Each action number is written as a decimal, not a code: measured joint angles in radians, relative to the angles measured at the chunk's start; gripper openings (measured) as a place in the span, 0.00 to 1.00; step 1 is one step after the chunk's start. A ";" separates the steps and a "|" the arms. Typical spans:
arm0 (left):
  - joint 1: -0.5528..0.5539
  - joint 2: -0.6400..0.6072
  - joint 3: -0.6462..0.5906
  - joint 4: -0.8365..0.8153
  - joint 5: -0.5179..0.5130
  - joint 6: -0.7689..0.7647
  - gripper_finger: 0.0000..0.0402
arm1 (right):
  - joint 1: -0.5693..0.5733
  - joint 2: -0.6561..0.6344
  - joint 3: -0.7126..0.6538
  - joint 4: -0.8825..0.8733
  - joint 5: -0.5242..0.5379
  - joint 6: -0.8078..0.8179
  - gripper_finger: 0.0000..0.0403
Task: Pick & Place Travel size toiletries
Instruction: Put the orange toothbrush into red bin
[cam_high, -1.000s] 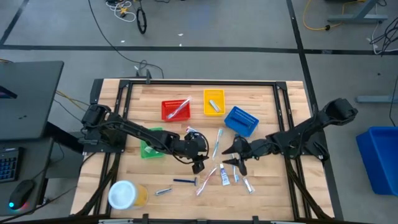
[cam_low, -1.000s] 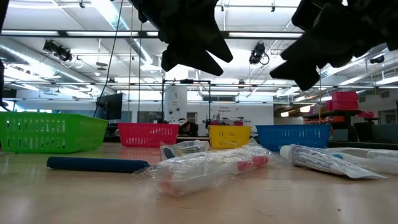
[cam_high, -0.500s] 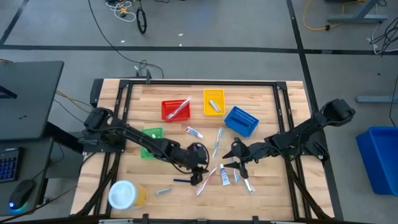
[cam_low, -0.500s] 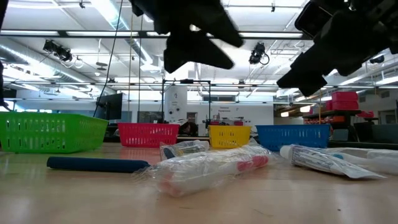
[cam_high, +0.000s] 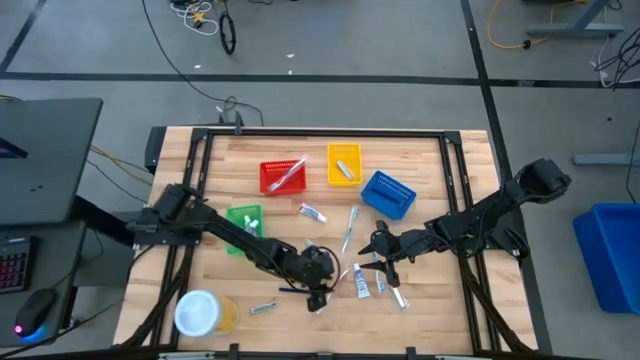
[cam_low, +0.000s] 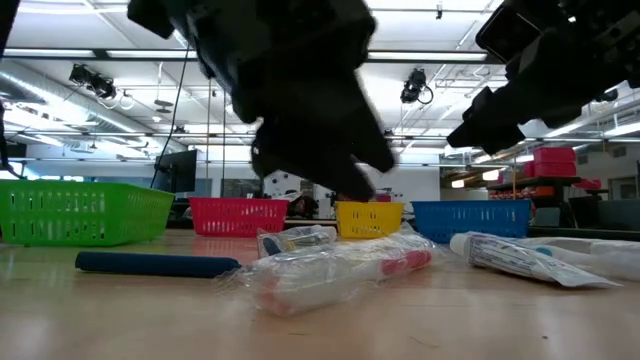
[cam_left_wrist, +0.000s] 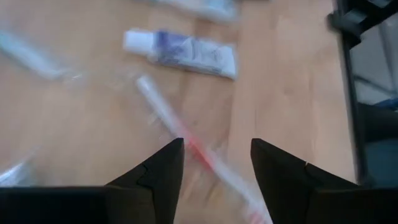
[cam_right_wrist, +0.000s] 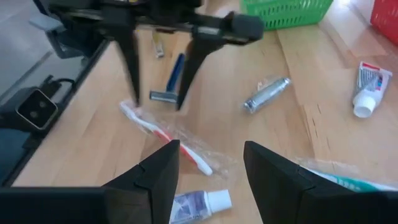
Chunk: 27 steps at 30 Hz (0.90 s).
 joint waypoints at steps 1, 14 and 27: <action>-0.003 0.004 -0.001 -0.004 -0.005 0.002 0.51 | 0.000 0.000 0.000 -0.001 0.001 0.000 0.47; -0.009 0.116 0.008 0.038 -0.058 0.021 0.59 | -0.003 0.000 -0.001 -0.002 0.000 -0.037 0.47; -0.004 0.099 0.013 -0.109 -0.108 0.123 0.37 | -0.003 0.000 -0.001 0.003 0.000 -0.078 0.46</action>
